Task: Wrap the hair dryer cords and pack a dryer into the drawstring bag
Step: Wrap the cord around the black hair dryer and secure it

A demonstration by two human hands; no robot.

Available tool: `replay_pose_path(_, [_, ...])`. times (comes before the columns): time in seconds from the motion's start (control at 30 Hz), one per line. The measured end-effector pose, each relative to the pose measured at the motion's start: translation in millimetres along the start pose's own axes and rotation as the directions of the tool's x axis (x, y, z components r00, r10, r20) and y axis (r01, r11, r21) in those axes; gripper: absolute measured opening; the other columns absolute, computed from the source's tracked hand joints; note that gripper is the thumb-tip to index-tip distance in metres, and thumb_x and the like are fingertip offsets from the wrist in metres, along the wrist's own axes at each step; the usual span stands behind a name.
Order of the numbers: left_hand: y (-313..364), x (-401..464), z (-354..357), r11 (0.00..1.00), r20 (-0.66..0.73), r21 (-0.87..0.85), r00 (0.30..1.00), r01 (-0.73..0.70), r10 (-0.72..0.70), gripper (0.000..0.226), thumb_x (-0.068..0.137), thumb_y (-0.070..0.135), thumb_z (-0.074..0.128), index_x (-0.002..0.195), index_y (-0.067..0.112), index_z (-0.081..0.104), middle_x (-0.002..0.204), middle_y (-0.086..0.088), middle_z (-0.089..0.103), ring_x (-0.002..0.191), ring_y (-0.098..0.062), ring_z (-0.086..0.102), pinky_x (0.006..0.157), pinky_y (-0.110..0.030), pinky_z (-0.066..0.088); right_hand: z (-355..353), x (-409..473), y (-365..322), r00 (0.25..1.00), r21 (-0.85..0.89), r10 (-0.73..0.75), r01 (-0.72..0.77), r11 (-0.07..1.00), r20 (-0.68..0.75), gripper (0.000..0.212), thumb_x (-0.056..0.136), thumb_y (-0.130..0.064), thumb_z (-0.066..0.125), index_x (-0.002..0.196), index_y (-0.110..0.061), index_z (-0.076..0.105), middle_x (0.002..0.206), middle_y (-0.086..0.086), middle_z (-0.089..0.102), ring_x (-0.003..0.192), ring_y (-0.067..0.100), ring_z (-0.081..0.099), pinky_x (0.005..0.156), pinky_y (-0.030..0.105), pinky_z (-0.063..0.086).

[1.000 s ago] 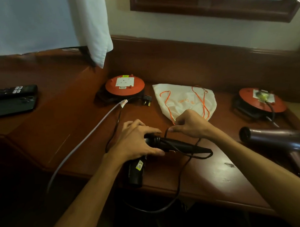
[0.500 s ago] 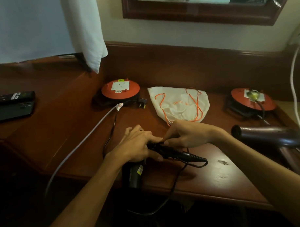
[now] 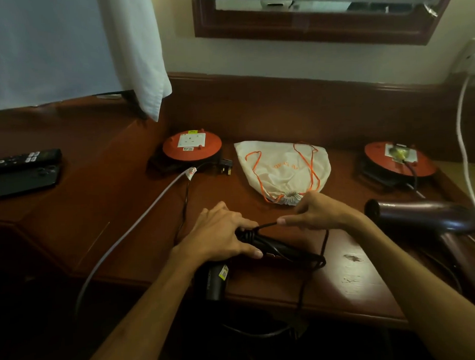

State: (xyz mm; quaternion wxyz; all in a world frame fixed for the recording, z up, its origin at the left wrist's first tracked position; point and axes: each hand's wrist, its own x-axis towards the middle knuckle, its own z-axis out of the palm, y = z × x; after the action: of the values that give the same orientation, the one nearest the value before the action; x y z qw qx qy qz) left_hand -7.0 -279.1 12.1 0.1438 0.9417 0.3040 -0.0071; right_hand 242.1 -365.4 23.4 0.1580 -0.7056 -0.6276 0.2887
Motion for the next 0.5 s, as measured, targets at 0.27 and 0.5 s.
replay_pose_path(0.27, [-22,2,-2,0.98,-0.056,-0.198,0.998,-0.006,-0.005,0.055,0.072,0.075,0.07,0.123,0.059,0.059,0.094,0.017,0.059,0.106,-0.008,0.041,0.086,-0.036,0.039,-7,-56,-60,0.927,-0.078,-0.24,0.273,0.959,0.289,0.022,0.104,-0.026,0.054,0.104,-0.038,0.072,0.076,0.011,0.065,0.059,0.022,0.058,0.057,0.04,0.049])
replay_pose_path(0.5, [-23,2,1,0.994,-0.047,-0.107,0.999,-0.014,0.009,0.061,0.072,0.081,0.063,0.128,0.058,0.056,0.094,0.021,0.057,0.107,-0.006,0.039,0.084,-0.036,0.036,-14,-67,-45,0.974,-0.051,-0.086,0.099,0.994,0.208,0.038,0.105,-0.018,0.052,0.109,-0.053,0.068,0.066,-0.001,0.068,0.052,0.012,0.066,0.06,0.04,0.063])
